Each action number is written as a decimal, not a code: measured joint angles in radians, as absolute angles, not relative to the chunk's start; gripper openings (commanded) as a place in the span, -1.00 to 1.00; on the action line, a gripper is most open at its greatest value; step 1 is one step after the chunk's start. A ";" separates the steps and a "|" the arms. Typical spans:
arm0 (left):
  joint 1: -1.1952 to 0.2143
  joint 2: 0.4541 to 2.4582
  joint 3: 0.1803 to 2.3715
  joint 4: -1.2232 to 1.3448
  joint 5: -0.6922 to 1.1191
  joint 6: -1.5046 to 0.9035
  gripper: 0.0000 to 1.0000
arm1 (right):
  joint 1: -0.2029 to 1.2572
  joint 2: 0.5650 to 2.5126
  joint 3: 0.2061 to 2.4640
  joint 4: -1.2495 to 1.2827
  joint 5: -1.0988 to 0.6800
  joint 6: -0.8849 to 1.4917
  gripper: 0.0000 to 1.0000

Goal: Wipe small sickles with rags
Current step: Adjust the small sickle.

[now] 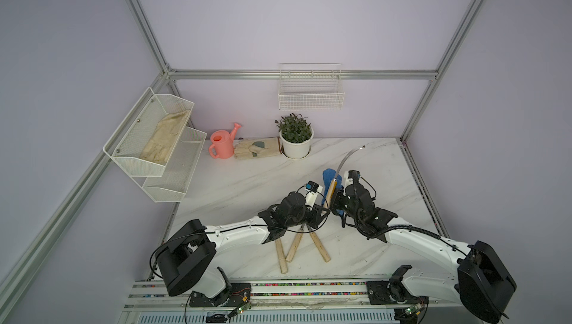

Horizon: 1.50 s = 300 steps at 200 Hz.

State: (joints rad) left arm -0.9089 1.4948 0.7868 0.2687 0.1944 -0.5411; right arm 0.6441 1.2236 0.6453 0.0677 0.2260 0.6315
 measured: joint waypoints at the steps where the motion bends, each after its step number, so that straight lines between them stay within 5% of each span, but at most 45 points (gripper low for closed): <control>1: -0.909 1.496 0.787 0.269 0.196 -0.541 -1.00 | 0.644 1.224 0.644 0.068 0.225 0.631 -1.00; 206: -0.754 1.581 0.775 0.405 0.467 -0.558 -1.00 | 0.641 1.165 0.570 0.150 0.119 0.605 -1.00; 300: -0.635 1.333 0.775 0.468 0.496 -0.583 -1.00 | 0.657 1.129 0.490 0.203 0.020 0.605 -1.00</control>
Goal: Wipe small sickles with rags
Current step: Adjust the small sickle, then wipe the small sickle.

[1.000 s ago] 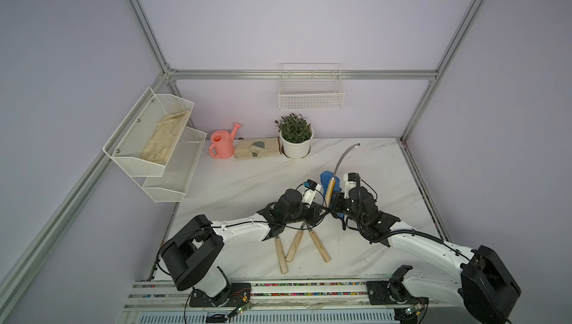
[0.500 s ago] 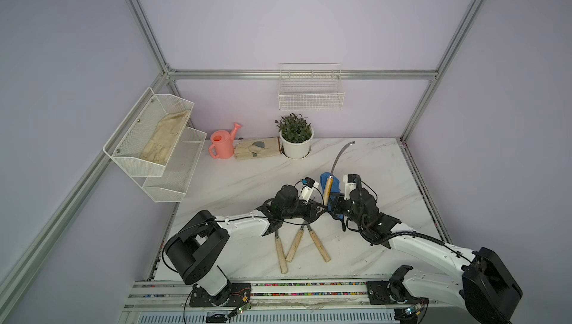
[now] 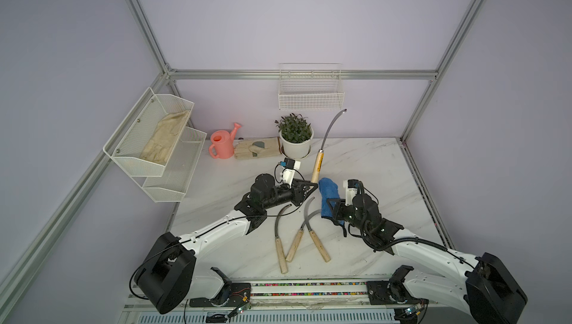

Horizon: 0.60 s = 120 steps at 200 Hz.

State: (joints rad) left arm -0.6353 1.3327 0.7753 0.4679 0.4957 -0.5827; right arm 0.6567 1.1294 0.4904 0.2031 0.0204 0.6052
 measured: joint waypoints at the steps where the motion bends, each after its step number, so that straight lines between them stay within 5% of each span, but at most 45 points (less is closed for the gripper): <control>1: -0.635 1.333 0.775 0.469 0.495 -0.583 -1.00 | 0.659 1.132 0.490 0.206 0.017 0.606 -1.00; 68: -0.638 1.509 0.775 0.537 0.528 -0.587 -1.00 | 0.756 1.134 0.490 0.326 -0.125 0.612 -1.00; 120: -0.663 1.520 0.774 0.615 0.521 -0.594 -1.00 | 0.756 1.101 0.480 0.324 -0.061 0.614 -1.00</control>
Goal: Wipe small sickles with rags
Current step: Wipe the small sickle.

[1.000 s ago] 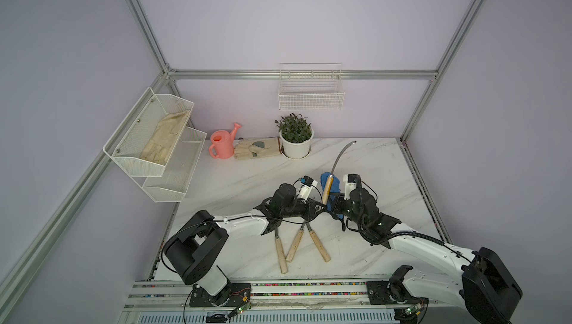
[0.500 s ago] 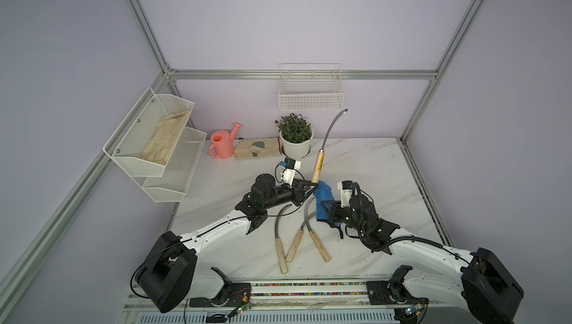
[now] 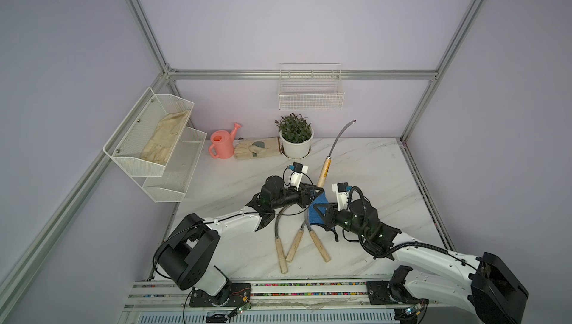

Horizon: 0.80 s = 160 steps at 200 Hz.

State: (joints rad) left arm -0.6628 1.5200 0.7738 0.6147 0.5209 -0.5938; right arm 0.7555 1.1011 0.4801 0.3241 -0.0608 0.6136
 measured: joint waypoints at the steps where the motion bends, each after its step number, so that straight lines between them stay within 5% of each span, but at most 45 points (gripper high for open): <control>1: -0.663 1.520 0.774 0.616 0.521 -0.594 -1.00 | 0.756 1.102 0.481 0.324 -0.060 0.614 -1.00; 41: -0.687 1.523 0.774 0.643 0.494 -0.595 -1.00 | 0.784 1.234 0.543 0.331 -0.045 0.596 -1.00; 160: -0.714 1.614 0.772 0.810 0.540 -0.665 -1.00 | 0.836 1.148 0.566 0.157 0.109 0.590 -1.00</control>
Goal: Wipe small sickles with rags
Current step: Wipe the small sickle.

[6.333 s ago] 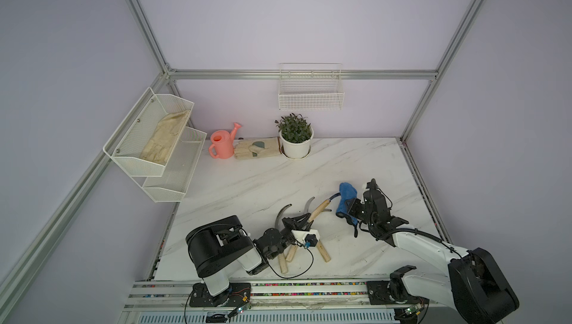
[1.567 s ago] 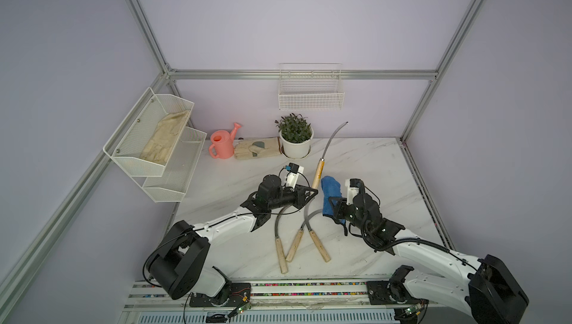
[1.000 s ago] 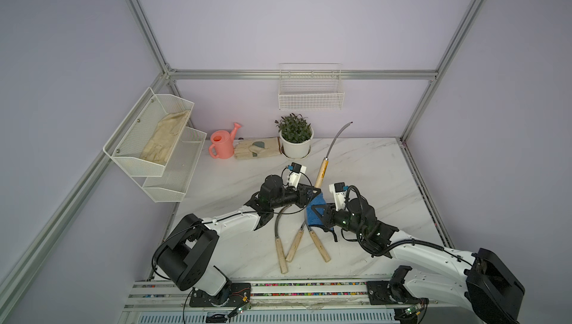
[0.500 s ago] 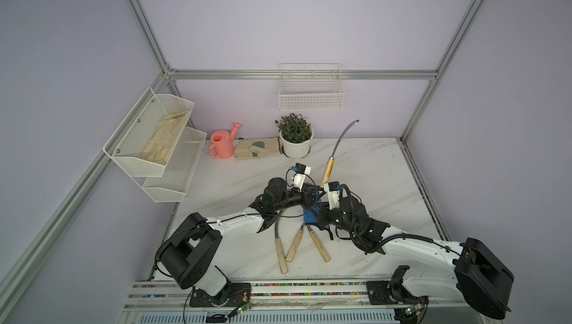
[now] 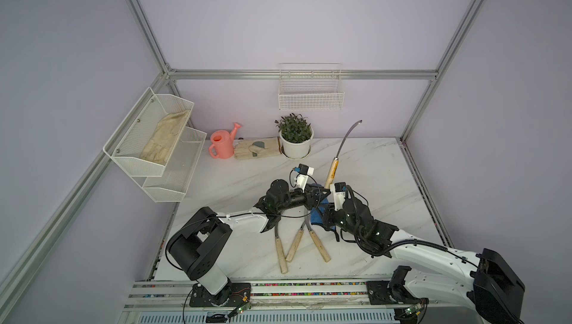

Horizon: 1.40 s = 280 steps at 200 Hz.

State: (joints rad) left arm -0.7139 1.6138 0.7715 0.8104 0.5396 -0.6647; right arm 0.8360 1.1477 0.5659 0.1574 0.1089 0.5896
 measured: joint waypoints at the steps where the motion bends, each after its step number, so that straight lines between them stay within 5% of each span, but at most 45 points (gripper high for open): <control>1: -0.714 1.614 0.772 0.810 0.540 -0.665 -1.00 | 0.838 1.150 0.567 0.158 0.109 0.590 -1.00; 43: -0.707 1.589 0.750 0.732 0.538 -0.653 -1.00 | 0.928 1.253 0.596 0.195 0.150 0.590 -1.00; 124: -0.717 1.458 0.709 0.683 0.549 -0.587 -1.00 | 0.820 1.095 0.536 0.217 0.156 0.588 -1.00; 280: -0.739 1.425 0.688 0.609 0.558 -0.471 -1.00 | 0.846 0.945 0.391 0.297 0.030 0.624 -1.00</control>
